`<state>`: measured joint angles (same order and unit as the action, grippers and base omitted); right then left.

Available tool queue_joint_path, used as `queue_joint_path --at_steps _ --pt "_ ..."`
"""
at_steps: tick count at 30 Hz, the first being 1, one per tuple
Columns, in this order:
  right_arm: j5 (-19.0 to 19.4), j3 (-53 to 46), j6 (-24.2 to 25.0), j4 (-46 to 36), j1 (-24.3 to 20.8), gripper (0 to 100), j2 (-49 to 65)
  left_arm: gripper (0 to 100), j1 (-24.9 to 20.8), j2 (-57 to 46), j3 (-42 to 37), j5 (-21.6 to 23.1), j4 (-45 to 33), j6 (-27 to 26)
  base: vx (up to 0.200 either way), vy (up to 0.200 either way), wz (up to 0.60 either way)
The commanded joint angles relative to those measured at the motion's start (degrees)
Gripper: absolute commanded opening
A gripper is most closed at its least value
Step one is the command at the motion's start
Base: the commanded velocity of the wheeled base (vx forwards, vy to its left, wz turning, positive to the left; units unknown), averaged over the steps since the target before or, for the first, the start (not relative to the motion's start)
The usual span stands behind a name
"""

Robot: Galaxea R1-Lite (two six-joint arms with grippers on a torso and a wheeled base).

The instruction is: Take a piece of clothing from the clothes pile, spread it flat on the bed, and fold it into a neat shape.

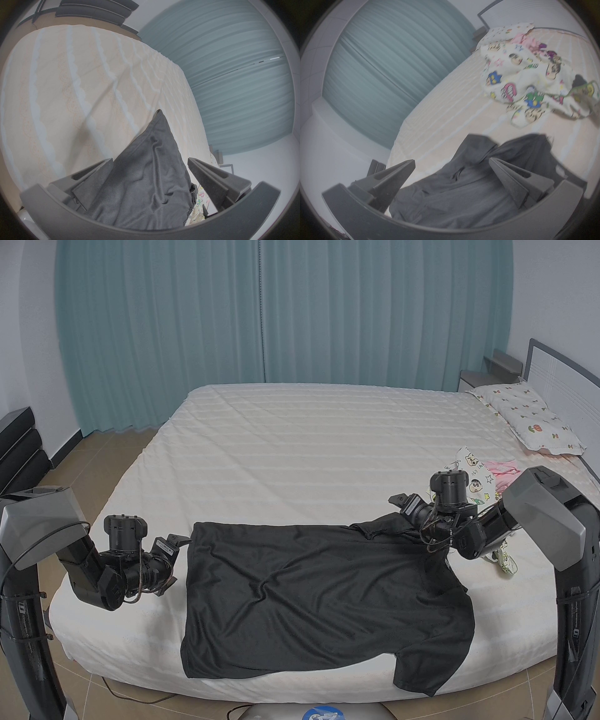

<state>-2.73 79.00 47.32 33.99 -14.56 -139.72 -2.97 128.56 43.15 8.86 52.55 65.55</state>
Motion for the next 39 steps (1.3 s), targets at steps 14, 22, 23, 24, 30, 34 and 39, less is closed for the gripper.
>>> queue_joint_path --at_steps 14,22,23,24,30,34,39 --pt "0.5 13.4 0.0 -7.2 -1.9 100 -12.5 100 0.0 -0.1 -2.0 0.5 3.3 1.1 0.0 0.0 0.0" --pt "-0.3 33.2 0.4 -6.8 -1.6 100 -20.9 100 0.0 -0.2 -2.8 0.5 4.1 1.0 0.0 0.0 0.0" --pt "-0.3 35.5 0.5 -6.7 -1.7 100 -21.5 100 0.0 -0.2 -3.0 0.5 4.2 1.0 0.0 0.0 0.0" --pt "-0.2 35.6 0.4 -6.2 -1.6 100 -21.8 100 0.0 -0.2 -3.0 0.5 4.2 1.0 0.0 0.0 0.0" --pt "1.2 35.6 -0.1 5.7 -0.5 100 -21.5 100 -0.1 0.0 -3.2 0.5 5.4 0.9 0.0 0.0 0.0" --pt "1.9 35.6 -0.2 6.4 1.0 100 -21.5 100 -0.1 0.0 -3.2 0.5 5.4 1.0 0.0 0.0 0.0" --pt "1.9 35.6 -1.0 4.3 3.0 100 -21.4 100 -0.1 0.0 -3.2 0.5 5.4 1.0 0.0 0.0 0.0"
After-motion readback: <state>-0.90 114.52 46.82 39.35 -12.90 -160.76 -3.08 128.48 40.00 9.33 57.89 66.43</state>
